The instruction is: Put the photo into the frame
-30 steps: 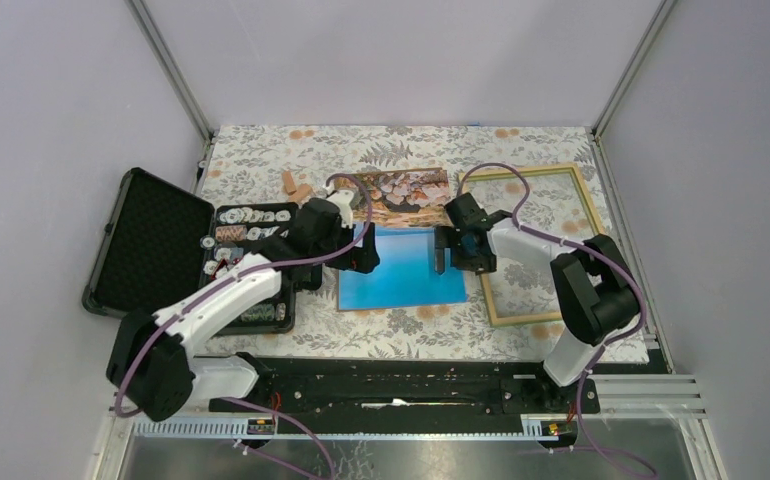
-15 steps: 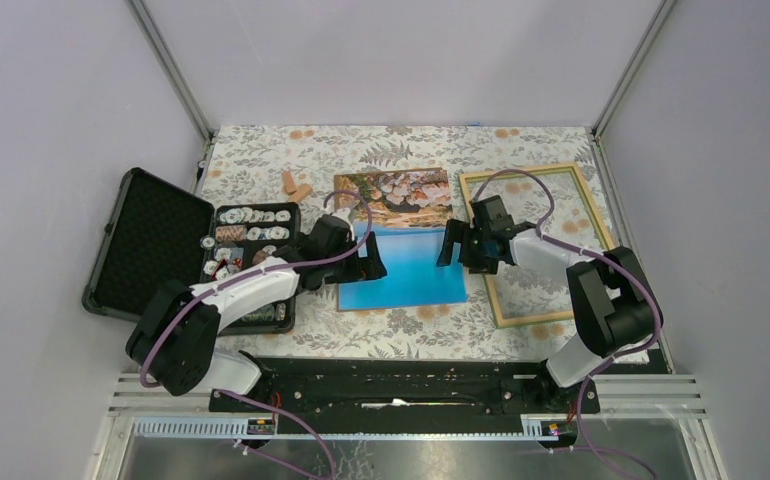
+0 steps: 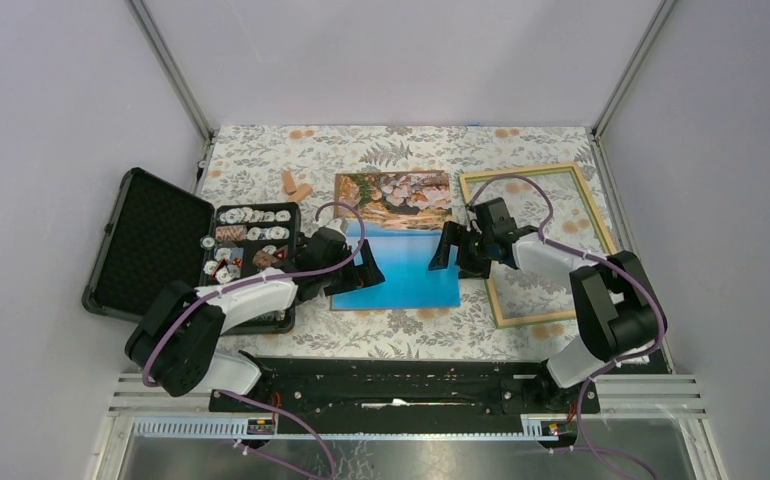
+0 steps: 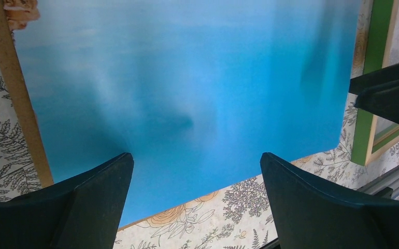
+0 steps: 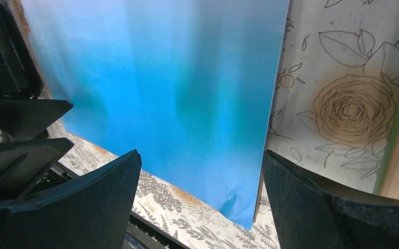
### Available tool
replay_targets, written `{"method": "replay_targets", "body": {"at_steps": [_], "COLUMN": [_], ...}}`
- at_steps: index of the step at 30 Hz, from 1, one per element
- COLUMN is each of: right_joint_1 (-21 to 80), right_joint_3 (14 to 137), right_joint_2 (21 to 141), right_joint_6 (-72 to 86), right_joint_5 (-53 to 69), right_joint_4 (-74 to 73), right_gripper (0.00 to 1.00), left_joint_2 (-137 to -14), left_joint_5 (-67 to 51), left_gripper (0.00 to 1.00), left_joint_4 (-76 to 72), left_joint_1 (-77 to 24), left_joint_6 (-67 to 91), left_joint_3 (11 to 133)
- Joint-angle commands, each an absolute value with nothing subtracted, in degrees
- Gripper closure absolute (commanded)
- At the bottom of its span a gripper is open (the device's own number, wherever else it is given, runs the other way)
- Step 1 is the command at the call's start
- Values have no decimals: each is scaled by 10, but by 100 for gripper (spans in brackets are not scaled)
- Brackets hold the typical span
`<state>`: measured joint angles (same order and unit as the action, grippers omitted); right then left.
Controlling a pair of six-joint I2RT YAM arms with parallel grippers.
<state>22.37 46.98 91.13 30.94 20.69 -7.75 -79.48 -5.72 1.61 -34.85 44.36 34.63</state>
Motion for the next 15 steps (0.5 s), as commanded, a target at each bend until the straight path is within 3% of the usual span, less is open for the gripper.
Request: {"method": "replay_targets", "body": {"at_steps": [1, 11, 15], "right_joint_1": [228, 227, 227], "right_joint_3": [482, 495, 478], "right_joint_2": [861, 849, 855], "right_joint_6": [317, 342, 391], "right_joint_5": [227, 227, 220], "right_joint_4": [-103, -101, -37], "right_gripper": [7, 7, 7], "left_joint_2": [-793, -792, -789], "left_joint_5": [-51, -55, -56], "left_gripper": [1, 1, 1], "left_joint_4": [2, -12, -12], "left_joint_1": [-348, -348, -348], "left_joint_6": [449, 447, 445], "left_joint_3": [332, 321, 318]}}
